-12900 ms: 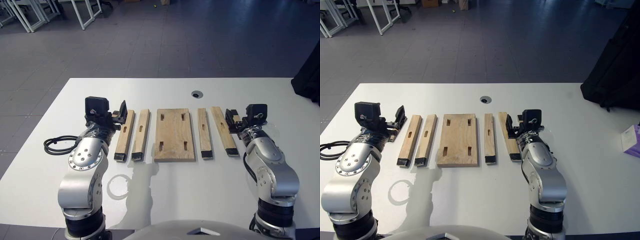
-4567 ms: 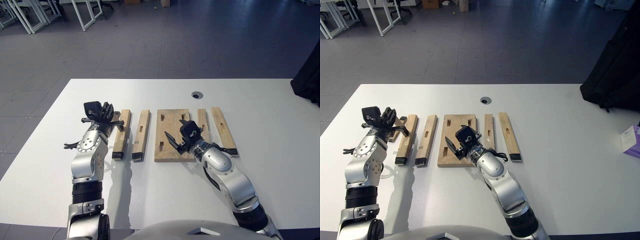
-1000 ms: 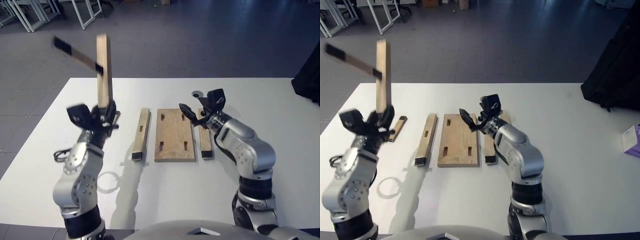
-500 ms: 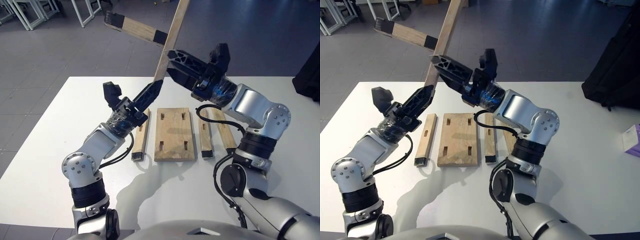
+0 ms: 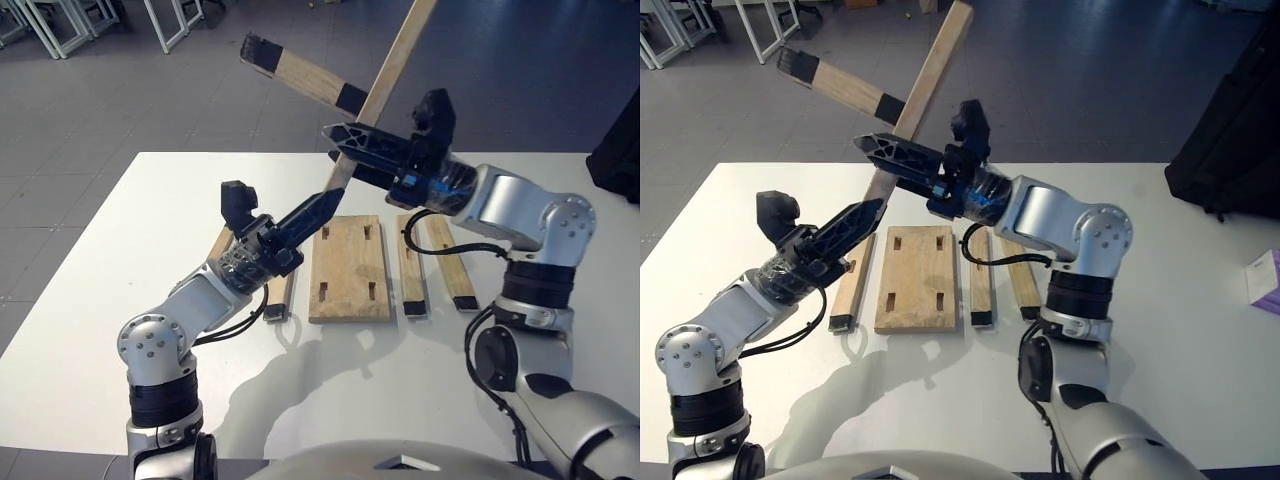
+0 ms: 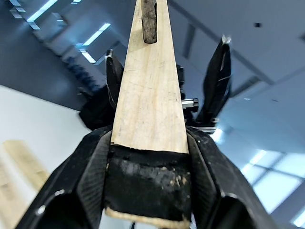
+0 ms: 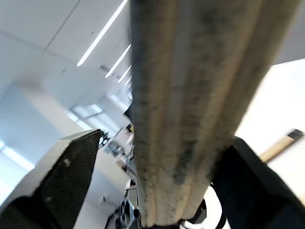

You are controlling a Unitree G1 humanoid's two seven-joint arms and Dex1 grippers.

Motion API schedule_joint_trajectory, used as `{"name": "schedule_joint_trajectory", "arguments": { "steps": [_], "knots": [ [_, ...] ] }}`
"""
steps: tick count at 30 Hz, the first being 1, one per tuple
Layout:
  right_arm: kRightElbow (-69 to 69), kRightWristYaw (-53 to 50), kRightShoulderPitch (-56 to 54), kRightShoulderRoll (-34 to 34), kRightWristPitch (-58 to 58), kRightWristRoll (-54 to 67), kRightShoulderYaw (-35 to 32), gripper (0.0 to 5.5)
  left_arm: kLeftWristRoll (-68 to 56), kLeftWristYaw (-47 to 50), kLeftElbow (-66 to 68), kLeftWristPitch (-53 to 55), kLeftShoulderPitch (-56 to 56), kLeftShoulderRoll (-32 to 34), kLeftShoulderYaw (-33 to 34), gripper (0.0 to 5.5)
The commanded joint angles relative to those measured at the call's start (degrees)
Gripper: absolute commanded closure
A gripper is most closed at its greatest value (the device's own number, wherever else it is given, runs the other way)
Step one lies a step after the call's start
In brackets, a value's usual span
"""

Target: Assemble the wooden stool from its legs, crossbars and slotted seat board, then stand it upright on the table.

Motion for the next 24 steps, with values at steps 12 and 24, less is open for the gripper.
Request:
{"name": "schedule_joint_trajectory", "arguments": {
  "steps": [12,24],
  "knots": [
    [-0.67,9.71,-1.32,-11.41,-2.98,9.16,9.73,3.46,8.73,-0.47,-0.34,-2.08,7.29,5.56,-4.33,3.08],
    [-0.64,13.17,5.48,-16.23,-8.71,-2.28,5.07,3.48,11.62,0.96,0.47,-4.13,9.07,18.88,6.18,1.38]
  ]
}}
